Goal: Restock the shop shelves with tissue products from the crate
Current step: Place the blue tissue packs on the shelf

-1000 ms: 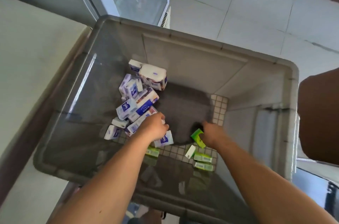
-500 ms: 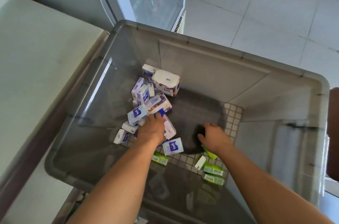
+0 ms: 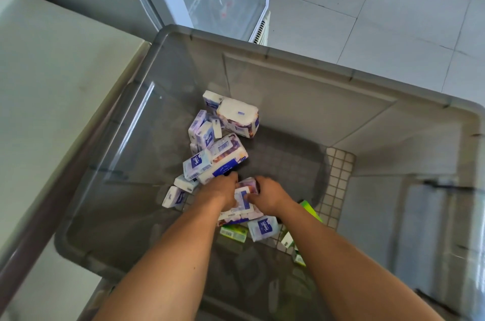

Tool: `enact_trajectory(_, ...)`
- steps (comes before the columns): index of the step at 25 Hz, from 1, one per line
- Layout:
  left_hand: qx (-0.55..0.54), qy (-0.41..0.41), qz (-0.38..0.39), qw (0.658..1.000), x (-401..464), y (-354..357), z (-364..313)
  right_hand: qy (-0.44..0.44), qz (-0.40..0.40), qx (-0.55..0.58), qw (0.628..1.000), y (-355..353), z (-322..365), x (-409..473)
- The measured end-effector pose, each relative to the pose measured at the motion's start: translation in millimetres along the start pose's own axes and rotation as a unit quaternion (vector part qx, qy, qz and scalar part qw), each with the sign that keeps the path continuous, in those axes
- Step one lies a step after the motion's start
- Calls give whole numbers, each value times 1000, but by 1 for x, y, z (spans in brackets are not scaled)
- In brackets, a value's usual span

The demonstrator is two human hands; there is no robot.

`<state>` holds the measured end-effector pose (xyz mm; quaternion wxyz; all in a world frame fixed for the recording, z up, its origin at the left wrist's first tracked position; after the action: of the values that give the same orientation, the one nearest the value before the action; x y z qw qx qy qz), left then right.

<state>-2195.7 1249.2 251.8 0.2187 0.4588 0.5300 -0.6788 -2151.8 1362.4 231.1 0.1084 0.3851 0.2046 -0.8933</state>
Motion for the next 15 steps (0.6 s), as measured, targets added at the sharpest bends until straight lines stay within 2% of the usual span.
enact_trajectory(3, -71, 33, 0, 997, -11, -15, -3, -19, -19, 63, 998, -25, 7, -12)
enact_trajectory(7, -193, 94, -48, 975, -47, -66, -13, -90, -75, 119, 986, -89, 45, -48)
enact_trajectory(9, -276, 107, -73, 952, -72, -92, -17, -113, -96, 121, 982, -120, 66, -70)
enact_trajectory(12, -411, 108, -128, 896, -124, -132, -18, -146, -115, 138, 973, -153, 105, -115)
enact_trajectory(15, -484, 111, -154, 855, -180, -161, -23, -173, -139, 174, 960, -176, 143, -162)
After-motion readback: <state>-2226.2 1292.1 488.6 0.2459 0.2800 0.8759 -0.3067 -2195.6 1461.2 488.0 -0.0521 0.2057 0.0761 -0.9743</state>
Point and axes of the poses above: each hand's wrist, its own x-axis towards the middle knuckle, its own y-axis out of the palm, z = x × y, the point moved 7 cm from there along x, towards the middle knuckle, and after that the axes turned 11 degrees about x, right-handed, at the moved point
